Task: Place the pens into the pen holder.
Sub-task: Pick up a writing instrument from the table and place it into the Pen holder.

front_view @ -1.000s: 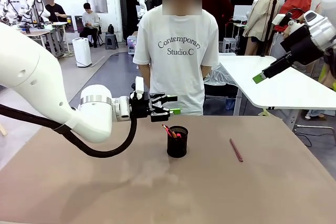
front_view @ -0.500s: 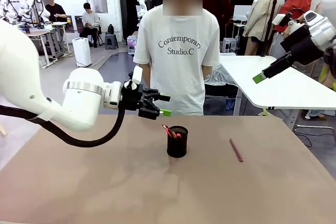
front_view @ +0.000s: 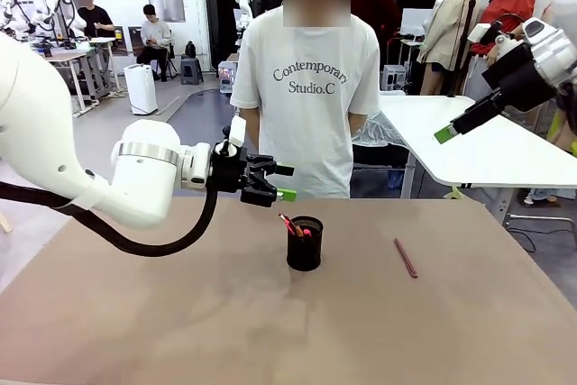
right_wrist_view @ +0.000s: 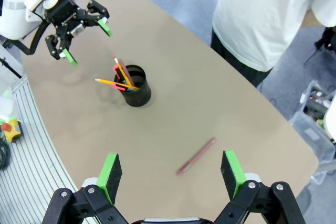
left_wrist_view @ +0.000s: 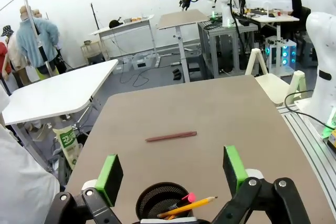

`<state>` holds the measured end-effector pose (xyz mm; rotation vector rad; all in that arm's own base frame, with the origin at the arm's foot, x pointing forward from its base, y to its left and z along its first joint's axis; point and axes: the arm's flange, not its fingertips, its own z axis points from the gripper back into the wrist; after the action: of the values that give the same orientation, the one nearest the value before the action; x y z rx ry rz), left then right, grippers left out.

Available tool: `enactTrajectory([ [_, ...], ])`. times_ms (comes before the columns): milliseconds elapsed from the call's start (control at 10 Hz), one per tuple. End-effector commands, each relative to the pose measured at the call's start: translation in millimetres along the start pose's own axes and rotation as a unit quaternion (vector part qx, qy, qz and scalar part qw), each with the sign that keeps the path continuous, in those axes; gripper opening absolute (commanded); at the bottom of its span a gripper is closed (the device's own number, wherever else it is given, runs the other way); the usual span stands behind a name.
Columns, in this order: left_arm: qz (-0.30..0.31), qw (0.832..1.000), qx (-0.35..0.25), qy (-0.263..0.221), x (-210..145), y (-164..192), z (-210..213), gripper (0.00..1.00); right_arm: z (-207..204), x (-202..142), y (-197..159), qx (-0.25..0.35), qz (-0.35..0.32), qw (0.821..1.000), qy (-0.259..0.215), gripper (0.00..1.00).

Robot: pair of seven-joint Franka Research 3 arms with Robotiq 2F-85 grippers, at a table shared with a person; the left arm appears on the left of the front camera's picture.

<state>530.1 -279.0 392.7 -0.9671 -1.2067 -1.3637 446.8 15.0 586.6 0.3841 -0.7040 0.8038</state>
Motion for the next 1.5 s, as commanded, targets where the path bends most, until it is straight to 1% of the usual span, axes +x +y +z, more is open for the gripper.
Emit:
enactTrajectory([
  [0,-0.009,1.000,0.004,-0.012,2.0,0.9,-0.6,1.00,0.4,0.4,-0.5,0.007,0.000,1.000,-0.010,1.00],
  [100,-0.009,1.000,0.004,-0.012,2.0,0.9,-0.6,1.00,0.4,0.4,-0.5,0.007,0.000,1.000,-0.010,1.00],
  [200,-0.001,1.000,0.000,0.000,-0.4,0.0,-0.2,1.00,0.4,0.4,-0.5,0.007,0.000,1.000,-0.010,1.00],
  [300,0.015,0.999,-0.030,0.024,7.5,3.5,16.2,1.00,0.4,0.4,-0.5,0.007,0.000,1.000,-0.010,1.00],
  [400,0.025,0.998,-0.039,0.053,17.2,0.9,27.9,1.00,0.4,0.4,-0.5,0.007,0.000,1.000,-0.010,1.00],
  [600,0.004,0.992,-0.076,0.105,36.6,-0.6,60.6,1.00,0.4,0.4,-0.5,0.007,0.000,1.000,-0.010,1.00],
  [700,-0.005,0.989,-0.071,0.132,47.9,-4.5,77.7,1.00,0.4,0.4,-0.5,0.007,0.000,1.000,-0.010,1.00],
  [800,-0.013,0.983,-0.070,0.167,54.7,1.0,96.4,1.00,0.4,0.4,-0.5,0.007,0.000,1.000,-0.010,1.00],
  [900,0.002,0.975,-0.070,0.210,68.8,0.2,118.8,1.00,0.4,0.4,-0.5,0.007,0.000,1.000,-0.010,1.00],
  [1100,0.012,0.961,-0.059,0.270,81.4,4.0,144.2,1.00,0.4,0.4,-0.5,0.007,0.000,1.000,-0.010,1.00],
  [1200,0.019,0.957,-0.037,0.288,90.5,0.4,152.7,1.00,0.4,0.4,-0.5,0.007,0.000,1.000,-0.010,1.00],
  [1400,0.021,0.952,-0.025,0.304,92.4,3.7,167.1,1.00,0.4,0.4,-0.5,0.007,0.000,1.000,-0.010,1.00],
])
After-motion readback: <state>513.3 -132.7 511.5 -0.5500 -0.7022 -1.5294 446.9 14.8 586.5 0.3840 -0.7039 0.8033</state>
